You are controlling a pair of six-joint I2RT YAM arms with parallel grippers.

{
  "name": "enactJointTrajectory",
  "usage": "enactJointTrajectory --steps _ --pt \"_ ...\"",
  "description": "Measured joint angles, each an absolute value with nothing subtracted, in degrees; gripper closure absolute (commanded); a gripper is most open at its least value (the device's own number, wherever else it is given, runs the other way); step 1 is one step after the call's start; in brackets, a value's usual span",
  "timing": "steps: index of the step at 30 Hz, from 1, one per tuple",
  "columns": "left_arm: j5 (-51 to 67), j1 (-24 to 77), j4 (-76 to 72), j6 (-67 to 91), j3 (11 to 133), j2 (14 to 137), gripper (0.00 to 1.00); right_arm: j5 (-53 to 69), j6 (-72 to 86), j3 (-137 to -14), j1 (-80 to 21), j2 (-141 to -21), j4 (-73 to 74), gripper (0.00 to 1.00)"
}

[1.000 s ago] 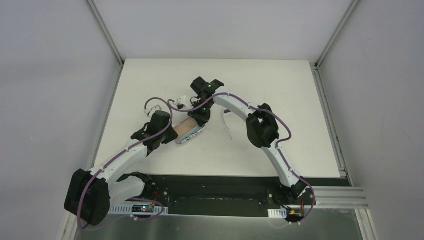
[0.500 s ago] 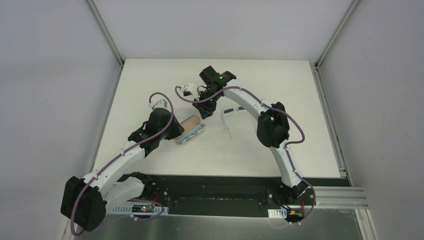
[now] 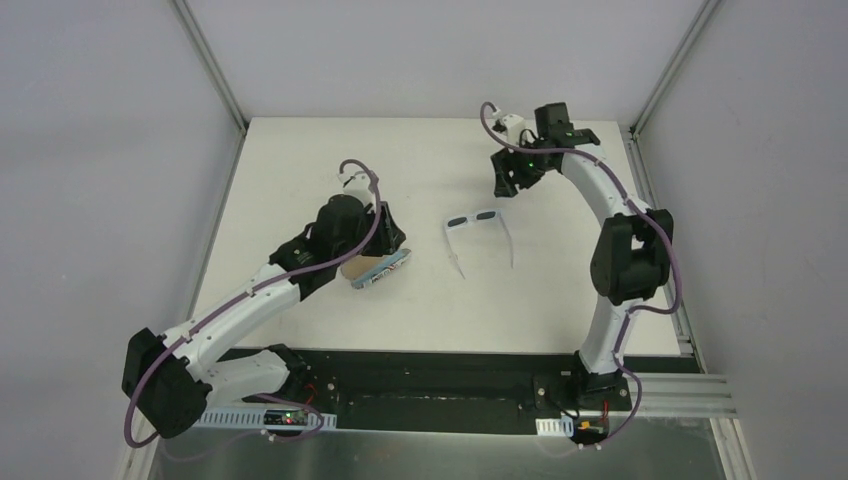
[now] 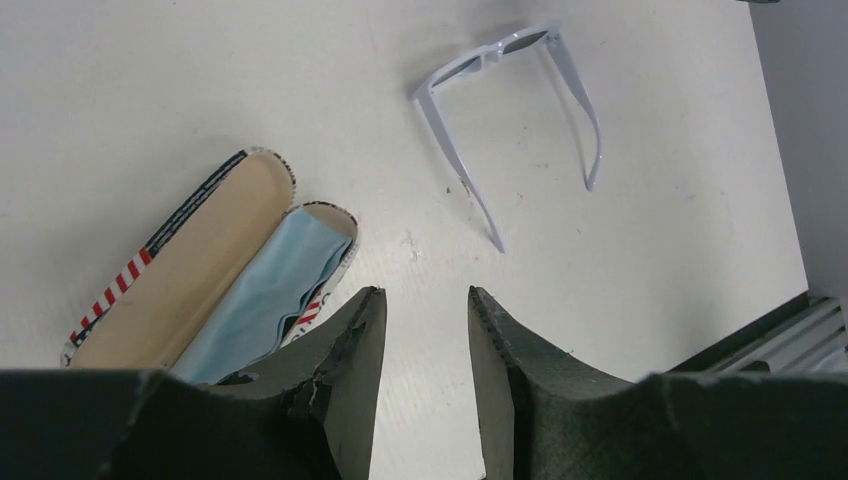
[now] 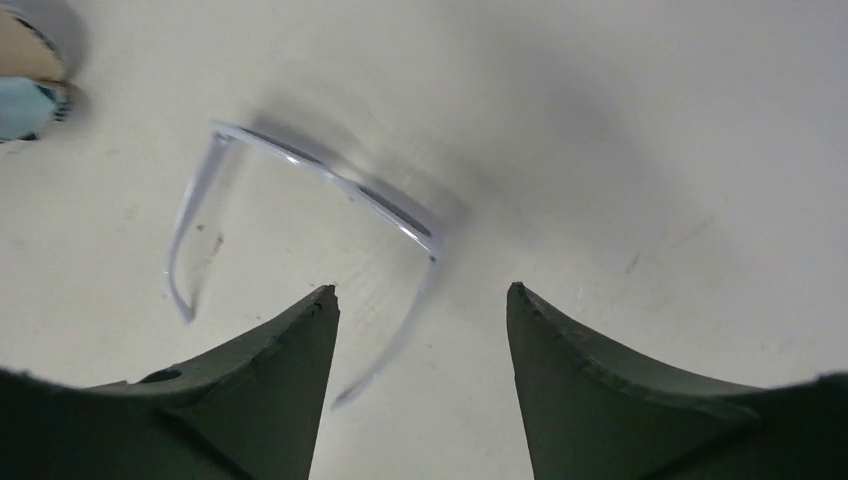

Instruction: Organize the sunglasses

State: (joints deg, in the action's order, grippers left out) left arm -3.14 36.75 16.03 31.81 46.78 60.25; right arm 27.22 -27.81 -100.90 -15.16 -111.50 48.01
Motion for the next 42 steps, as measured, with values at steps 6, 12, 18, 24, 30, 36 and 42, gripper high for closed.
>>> enactJointTrajectory --steps 6,12,18,24,30,36,42 --pt "-4.9 39.5 15.3 30.4 49.4 65.0 0.63 22.4 -24.1 -87.9 -12.6 -109.3 41.7 0.37" --pt "-5.0 40.4 15.3 30.4 49.4 65.3 0.64 21.2 -21.5 -83.6 -14.0 -109.3 39.3 0.44" --pt "-5.0 40.6 15.4 30.5 48.9 63.7 0.64 20.0 -19.7 -83.2 -14.0 -109.3 36.7 0.51" --pt "-5.0 40.6 16.4 30.3 48.9 63.4 0.64 19.1 -19.2 -81.1 -14.0 -109.3 35.8 0.58" --pt "-5.0 40.6 18.8 29.8 49.5 63.5 0.64 18.2 -19.2 -80.6 -14.5 -109.3 35.8 0.67" --pt "-5.0 40.6 20.6 29.1 51.5 63.8 0.61 17.1 -19.4 -80.6 -15.4 -109.5 35.8 0.76" --pt "-4.9 40.6 22.4 28.8 56.6 65.8 0.55 16.4 -19.5 -80.6 -15.9 -110.8 35.9 0.78"
